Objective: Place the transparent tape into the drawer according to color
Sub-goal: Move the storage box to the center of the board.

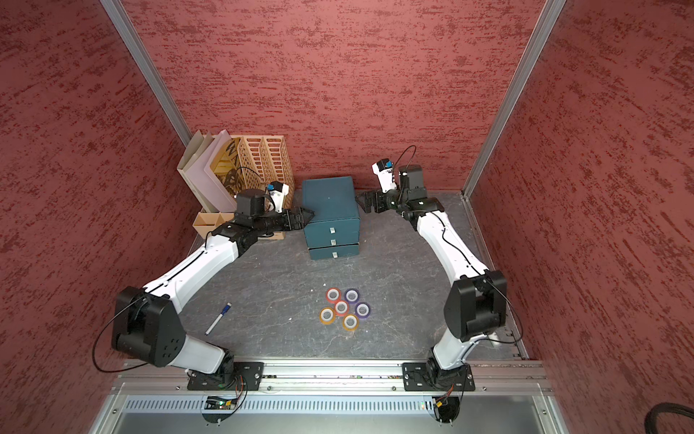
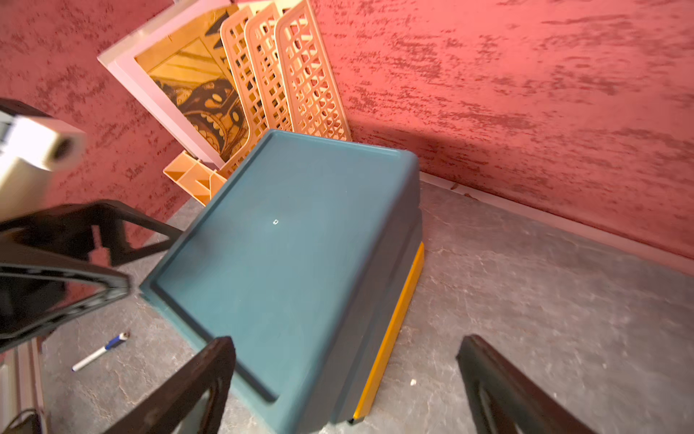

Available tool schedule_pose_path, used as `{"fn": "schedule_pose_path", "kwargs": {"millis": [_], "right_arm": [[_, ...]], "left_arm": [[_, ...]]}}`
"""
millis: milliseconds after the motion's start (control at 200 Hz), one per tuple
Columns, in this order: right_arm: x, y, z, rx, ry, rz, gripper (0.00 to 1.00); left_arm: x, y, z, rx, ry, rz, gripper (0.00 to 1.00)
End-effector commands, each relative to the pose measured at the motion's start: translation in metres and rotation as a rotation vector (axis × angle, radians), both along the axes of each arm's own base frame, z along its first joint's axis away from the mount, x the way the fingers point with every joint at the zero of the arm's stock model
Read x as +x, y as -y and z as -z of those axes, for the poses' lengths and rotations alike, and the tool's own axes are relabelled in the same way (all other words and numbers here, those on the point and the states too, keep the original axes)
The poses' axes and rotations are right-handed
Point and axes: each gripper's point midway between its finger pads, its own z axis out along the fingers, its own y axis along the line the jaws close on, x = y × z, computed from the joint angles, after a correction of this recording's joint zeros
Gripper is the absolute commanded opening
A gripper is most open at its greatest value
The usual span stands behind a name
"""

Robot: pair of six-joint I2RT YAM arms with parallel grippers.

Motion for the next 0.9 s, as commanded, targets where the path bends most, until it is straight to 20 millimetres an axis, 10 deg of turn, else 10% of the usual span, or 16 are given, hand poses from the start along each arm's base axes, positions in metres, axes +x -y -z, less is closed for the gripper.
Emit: {"fn": "schedule_pose_path", "kwargs": {"millis": [0, 421, 897], "right_arm": [[-0.01, 0.005, 0.007, 0.067, -0.044, 0.089, 0.98], [-0.081, -0.039, 0.036, 0.186, -0.154, 0.114, 0.98], [-0.034, -0.06, 0.051, 0.253, -0.212, 0.18, 0.94]], "left_arm": [[0.003, 0.012, -0.014, -0.037, 0.029, 0.022, 1.0], [-0.008, 0.041, -0.015, -0.071, 0.025, 0.043, 0.95], [-0.007, 0.035, -0.013, -0.061, 0.028, 0.03, 0.96]]}}
